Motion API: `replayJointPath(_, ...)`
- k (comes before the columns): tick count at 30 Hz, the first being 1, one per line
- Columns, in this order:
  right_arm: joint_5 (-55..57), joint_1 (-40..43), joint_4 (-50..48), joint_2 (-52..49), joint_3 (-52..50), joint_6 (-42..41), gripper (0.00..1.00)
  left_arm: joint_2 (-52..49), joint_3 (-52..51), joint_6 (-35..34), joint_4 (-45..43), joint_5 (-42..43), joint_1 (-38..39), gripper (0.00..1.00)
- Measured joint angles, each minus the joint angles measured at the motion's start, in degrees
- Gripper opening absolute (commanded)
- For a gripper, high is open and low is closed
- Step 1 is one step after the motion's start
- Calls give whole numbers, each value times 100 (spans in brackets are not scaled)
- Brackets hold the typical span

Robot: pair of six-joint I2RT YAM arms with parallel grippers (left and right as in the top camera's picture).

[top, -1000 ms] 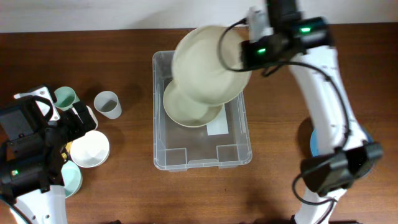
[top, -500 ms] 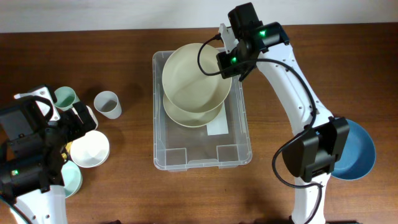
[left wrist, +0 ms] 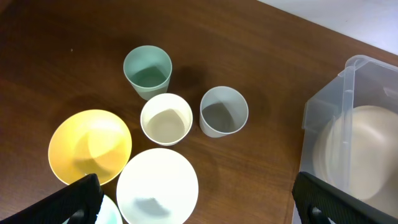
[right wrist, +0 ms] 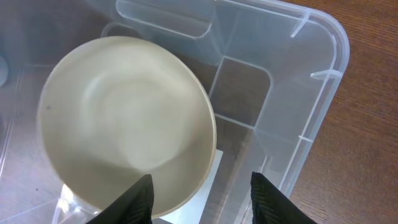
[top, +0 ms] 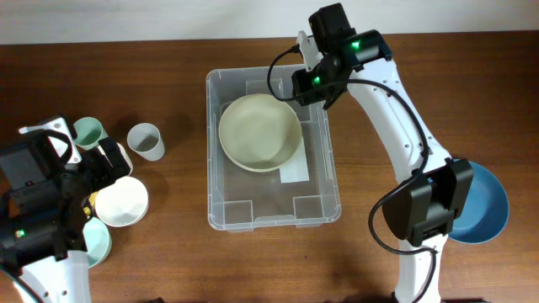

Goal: Pack container
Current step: 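Carry the cream bowl over and stack it in the container, then move the right gripper to grasp the rim of the blue bowl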

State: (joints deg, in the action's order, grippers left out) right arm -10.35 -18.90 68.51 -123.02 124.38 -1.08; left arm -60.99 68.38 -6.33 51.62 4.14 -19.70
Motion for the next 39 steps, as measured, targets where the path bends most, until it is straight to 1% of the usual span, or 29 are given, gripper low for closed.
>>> replayJointPath(3,90,28,94,2,2,-61,47,0,0,2,0,0,0,100)
replayJointPath(6,409,153,319,46,35,-361,51,0,0,0,0,0,0,100)
replayJointPath(10,986,796,675,437,48,-1104,56,0,0,0,2,0,0,100)
replayJointPath(12,1167,1388,861,809,81,-1554,58,0,0,0,0,0,0,100)
replayJointPath(14,1200,2264,1147,1311,131,-2000,59,0,0,0,0,0,0,100)
replayJointPath(15,1191,2557,1241,1464,155,-2098,59,0,0,0,0,2,0,100)
replayJointPath(17,1117,3412,1600,1871,219,-2312,59,-2,0,0,0,0,0,100)
replayJointPath(19,1049,3967,1982,2149,260,-2439,64,-4,0,0,0,0,2,99)
replayJointPath(22,780,4833,2828,2494,286,-2461,65,-9,4,0,-4,0,0,100)
replayJointPath(25,448,5451,2835,2616,142,-2256,65,-9,11,0,-4,0,0,100)
replayJointPath(27,289,5855,2841,2850,-267,-2177,65,-9,11,0,-2,0,0,100)
replayJointPath(28,240,5982,2830,2968,-457,-2142,68,-9,11,0,-7,0,2,100)
replayJointPath(30,155,6323,2811,3471,-1191,-2100,74,-9,11,0,-2,2,0,100)
replayJointPath(32,105,6553,2614,3963,-1847,-2074,82,-9,13,0,-17,0,0,99)
replayJointPath(33,87,6677,2406,4325,-2317,-2092,88,-9,15,0,-31,0,0,100)
replayJointPath(34,72,6752,2229,4531,-2599,-2087,89,-9,22,0,-42,0,0,100)
replayJointPath(35,55,6824,2022,4795,-2988,-2103,96,-9,24,0,-48,2,2,100)
replayJointPath(36,33,6931,1681,5184,-3681,-2151,98,-9,26,0,-74,0,0,100)
replayJointPath(39,-9,7147,850,5532,-4986,-2245,99,-9,37,0,-87,0,0,100)
